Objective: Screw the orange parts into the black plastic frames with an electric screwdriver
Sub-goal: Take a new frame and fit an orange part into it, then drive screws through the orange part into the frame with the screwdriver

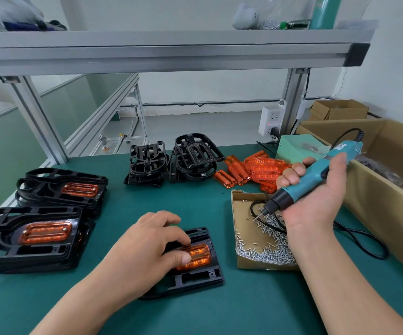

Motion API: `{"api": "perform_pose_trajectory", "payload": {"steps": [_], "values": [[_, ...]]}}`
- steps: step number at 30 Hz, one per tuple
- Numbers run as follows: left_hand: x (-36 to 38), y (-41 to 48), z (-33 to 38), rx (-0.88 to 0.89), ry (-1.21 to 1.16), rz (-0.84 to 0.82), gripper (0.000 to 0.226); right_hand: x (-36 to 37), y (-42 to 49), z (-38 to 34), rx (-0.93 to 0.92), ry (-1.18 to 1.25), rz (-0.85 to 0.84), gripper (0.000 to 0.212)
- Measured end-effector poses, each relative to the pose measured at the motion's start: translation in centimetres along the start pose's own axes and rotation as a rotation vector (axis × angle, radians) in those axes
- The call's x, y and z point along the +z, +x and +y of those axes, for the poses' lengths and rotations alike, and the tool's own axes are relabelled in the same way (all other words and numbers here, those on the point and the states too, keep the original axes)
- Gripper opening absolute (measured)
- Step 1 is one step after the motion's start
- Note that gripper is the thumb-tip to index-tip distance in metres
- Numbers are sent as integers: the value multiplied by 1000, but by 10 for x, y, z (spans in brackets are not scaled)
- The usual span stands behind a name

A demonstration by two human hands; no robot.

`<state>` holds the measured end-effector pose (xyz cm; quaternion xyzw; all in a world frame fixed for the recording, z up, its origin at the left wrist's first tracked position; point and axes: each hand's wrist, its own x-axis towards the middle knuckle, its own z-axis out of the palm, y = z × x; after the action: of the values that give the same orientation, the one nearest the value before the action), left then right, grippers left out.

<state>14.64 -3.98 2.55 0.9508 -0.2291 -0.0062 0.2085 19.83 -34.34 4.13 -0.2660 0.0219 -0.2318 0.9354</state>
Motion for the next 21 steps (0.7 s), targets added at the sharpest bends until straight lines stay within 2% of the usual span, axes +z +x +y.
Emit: {"api": "perform_pose_trajectory", "payload": {"steps": [4, 7, 11, 15, 20, 21], "values": [[-2, 8, 29, 141, -48, 163, 16, -1, 2, -3, -23, 35, 37, 48], [4, 18, 64, 277, 4, 124, 20, -3, 6, -5, -36, 65, 107, 47], [21, 37, 108, 360, 249, 34, 17, -6, 8, -7, -65, 87, 193, 47], [33, 58, 140, 324, 424, -92, 25, -4, 6, -11, -87, 81, 219, 47], [45, 74, 149, 222, 427, -138, 6, 1, -4, -8, -136, -18, 162, 41], [48, 76, 149, 212, 412, -133, 9, 5, -7, -9, -135, -19, 166, 41]]}}
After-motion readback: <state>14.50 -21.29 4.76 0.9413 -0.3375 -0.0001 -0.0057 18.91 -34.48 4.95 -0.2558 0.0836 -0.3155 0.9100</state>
